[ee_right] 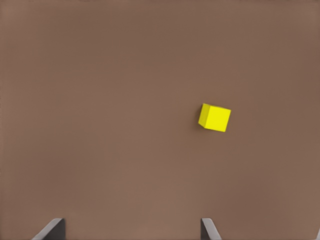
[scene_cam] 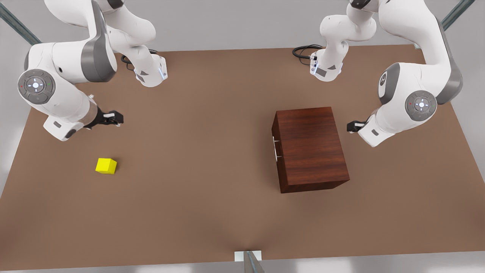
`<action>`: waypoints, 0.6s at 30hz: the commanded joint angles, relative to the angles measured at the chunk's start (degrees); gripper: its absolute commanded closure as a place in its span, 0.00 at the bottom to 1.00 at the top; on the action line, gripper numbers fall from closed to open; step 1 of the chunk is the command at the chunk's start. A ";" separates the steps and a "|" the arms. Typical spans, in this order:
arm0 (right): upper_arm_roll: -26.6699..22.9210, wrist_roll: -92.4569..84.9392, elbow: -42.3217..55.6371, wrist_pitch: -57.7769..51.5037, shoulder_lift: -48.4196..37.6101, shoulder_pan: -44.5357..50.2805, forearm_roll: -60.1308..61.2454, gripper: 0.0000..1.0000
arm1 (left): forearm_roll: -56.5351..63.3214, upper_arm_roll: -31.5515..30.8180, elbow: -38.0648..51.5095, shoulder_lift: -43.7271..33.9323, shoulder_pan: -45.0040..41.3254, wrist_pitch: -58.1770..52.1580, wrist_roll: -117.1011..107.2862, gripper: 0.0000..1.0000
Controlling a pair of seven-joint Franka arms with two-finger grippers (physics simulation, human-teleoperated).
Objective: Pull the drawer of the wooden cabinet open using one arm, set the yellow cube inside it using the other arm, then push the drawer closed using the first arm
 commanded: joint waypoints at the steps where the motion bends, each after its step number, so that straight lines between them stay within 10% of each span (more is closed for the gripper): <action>1: -0.02 -0.06 0.01 4.09 0.02 -0.08 0.61 0.00 | 0.34 0.01 -0.05 -0.02 -0.01 1.43 -0.75 0.00; 8: -0.81 -8.75 1.50 14.89 16.10 -14.40 0.43 0.00 | 8.60 -1.83 4.17 12.81 -27.69 5.91 -37.92 0.00; 18: -0.81 -11.04 -17.21 40.82 18.04 -19.24 0.96 0.00 | 13.60 -2.97 15.51 27.13 -31.82 11.02 -60.34 0.00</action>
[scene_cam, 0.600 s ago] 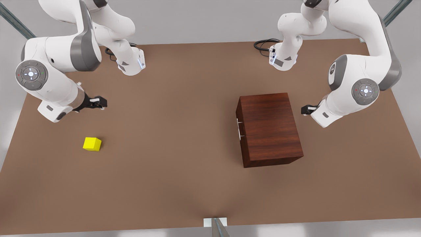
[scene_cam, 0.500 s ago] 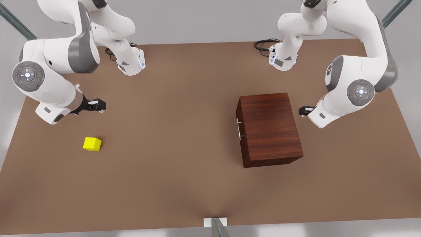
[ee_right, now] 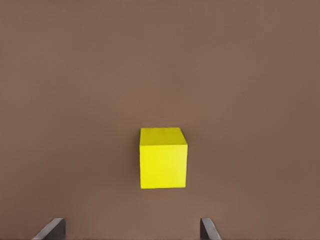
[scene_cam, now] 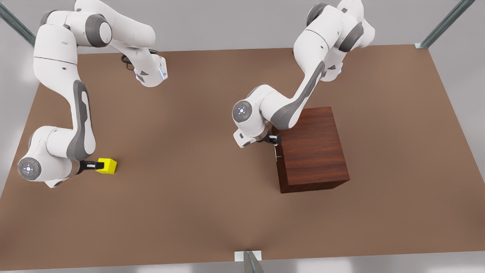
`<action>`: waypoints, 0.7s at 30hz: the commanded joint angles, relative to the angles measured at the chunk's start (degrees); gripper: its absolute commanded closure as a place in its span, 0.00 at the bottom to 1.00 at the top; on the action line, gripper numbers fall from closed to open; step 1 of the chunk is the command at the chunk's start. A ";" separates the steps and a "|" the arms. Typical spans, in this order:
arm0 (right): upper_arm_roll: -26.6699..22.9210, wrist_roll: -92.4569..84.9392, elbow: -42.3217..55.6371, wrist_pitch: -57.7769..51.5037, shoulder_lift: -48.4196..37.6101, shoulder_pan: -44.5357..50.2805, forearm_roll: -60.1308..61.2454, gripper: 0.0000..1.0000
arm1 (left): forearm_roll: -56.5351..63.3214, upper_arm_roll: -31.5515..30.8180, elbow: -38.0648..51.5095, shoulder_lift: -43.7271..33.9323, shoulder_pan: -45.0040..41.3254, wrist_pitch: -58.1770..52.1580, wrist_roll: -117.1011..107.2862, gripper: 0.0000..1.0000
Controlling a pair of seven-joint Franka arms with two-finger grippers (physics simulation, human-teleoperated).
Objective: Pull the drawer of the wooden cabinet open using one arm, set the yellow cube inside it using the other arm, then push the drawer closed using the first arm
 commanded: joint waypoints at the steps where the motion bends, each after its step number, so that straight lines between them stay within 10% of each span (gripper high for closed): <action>1: 0.00 -5.22 -3.66 14.42 -0.96 -0.32 0.17 0.00 | 1.70 0.02 2.75 1.92 -0.16 -1.51 -34.17 0.00; 21: 0.00 -5.74 -13.68 24.00 4.31 -3.49 0.09 0.00 | 1.70 0.19 3.10 8.08 0.20 -0.11 -40.50 0.00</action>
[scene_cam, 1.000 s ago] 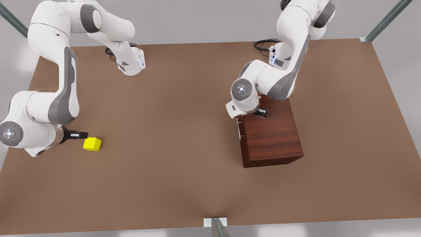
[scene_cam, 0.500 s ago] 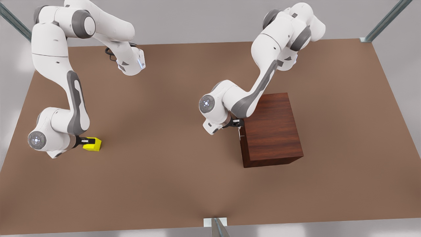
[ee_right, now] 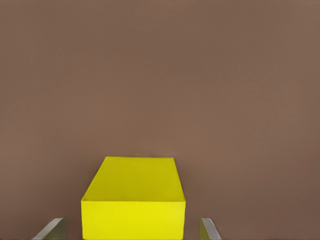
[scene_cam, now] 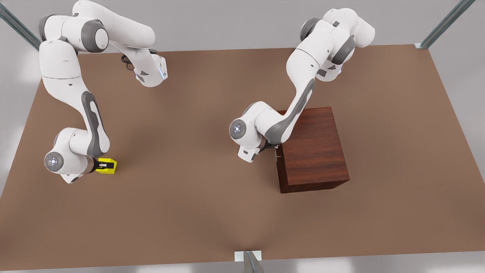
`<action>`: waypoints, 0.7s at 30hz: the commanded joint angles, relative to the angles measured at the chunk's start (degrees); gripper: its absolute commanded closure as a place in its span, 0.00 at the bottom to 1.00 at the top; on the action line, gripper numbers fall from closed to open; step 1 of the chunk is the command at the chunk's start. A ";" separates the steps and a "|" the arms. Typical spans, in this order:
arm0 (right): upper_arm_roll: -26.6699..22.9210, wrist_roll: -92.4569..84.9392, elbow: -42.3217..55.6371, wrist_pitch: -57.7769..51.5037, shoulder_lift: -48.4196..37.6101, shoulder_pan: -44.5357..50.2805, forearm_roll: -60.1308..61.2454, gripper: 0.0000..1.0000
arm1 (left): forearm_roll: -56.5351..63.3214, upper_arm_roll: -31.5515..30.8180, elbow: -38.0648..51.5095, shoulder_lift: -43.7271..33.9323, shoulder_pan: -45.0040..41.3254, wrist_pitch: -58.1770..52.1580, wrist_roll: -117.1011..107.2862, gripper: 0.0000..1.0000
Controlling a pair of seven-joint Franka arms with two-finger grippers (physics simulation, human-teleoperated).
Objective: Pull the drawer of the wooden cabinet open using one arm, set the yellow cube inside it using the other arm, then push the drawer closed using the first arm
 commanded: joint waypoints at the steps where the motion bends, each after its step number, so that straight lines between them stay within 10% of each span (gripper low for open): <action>1: 0.00 -2.00 0.03 1.27 0.75 -0.23 0.27 0.00 | -0.05 0.01 0.06 0.19 0.00 1.25 -12.94 0.00; 12: 0.00 -1.91 0.12 2.86 4.18 -0.23 0.27 0.01 | -0.58 -1.22 3.84 1.50 -0.52 1.69 -11.71 0.00; 15: 0.00 -2.96 0.12 2.59 4.09 -0.23 0.27 0.44 | -0.58 -1.31 5.60 2.56 -0.96 1.69 -11.89 0.00; 21: 0.43 -5.86 1.79 0.57 3.13 -0.58 0.18 0.67 | -0.58 -1.14 7.79 3.61 -2.19 1.52 -12.15 0.00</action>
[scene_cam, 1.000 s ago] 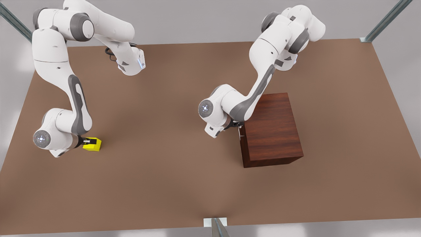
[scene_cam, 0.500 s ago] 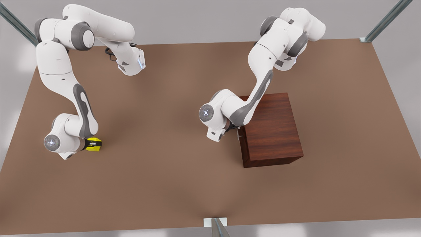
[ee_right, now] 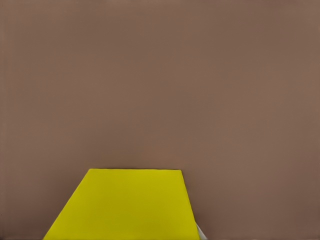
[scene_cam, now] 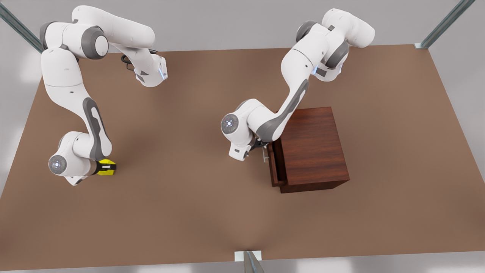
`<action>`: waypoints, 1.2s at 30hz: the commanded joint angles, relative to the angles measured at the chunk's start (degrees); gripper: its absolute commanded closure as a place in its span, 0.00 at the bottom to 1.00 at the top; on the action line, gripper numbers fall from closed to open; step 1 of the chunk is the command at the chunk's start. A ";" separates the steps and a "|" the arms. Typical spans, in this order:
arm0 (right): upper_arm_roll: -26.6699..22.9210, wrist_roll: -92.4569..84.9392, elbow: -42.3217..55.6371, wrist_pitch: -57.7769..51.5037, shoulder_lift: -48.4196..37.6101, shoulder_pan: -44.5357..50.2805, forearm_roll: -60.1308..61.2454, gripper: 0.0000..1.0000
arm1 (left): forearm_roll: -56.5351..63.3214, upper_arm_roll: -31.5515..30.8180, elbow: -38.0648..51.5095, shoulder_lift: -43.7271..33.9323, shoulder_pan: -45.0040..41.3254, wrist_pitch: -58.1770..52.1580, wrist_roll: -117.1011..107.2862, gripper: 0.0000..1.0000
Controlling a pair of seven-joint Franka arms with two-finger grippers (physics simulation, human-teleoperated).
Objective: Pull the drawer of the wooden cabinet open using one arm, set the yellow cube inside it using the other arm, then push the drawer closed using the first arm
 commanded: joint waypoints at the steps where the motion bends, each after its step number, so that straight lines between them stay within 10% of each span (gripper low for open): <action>1: 0.41 -2.16 1.20 -2.65 -0.15 0.09 -1.54 0.68 | 0.03 0.03 0.72 0.27 -0.20 -0.10 -3.75 0.00; 20: 16.75 -7.96 20.98 -19.00 0.47 15.73 -1.80 0.68 | -0.06 0.38 8.45 1.41 -3.98 -5.63 -4.28 0.00; 28: 16.76 -18.68 29.68 -8.63 3.37 31.45 -1.80 0.68 | -7.44 0.47 11.01 -19.95 17.01 -30.95 35.58 0.00; 30: 17.98 -18.59 32.49 -7.92 3.37 35.15 -1.80 0.68 | -7.79 -0.94 -16.67 -38.31 31.17 -17.59 69.62 0.00; 36: 20.27 -18.95 40.84 -5.99 7.94 42.27 -1.80 0.68 | -8.94 2.05 -15.45 -37.17 30.65 -22.16 76.23 0.00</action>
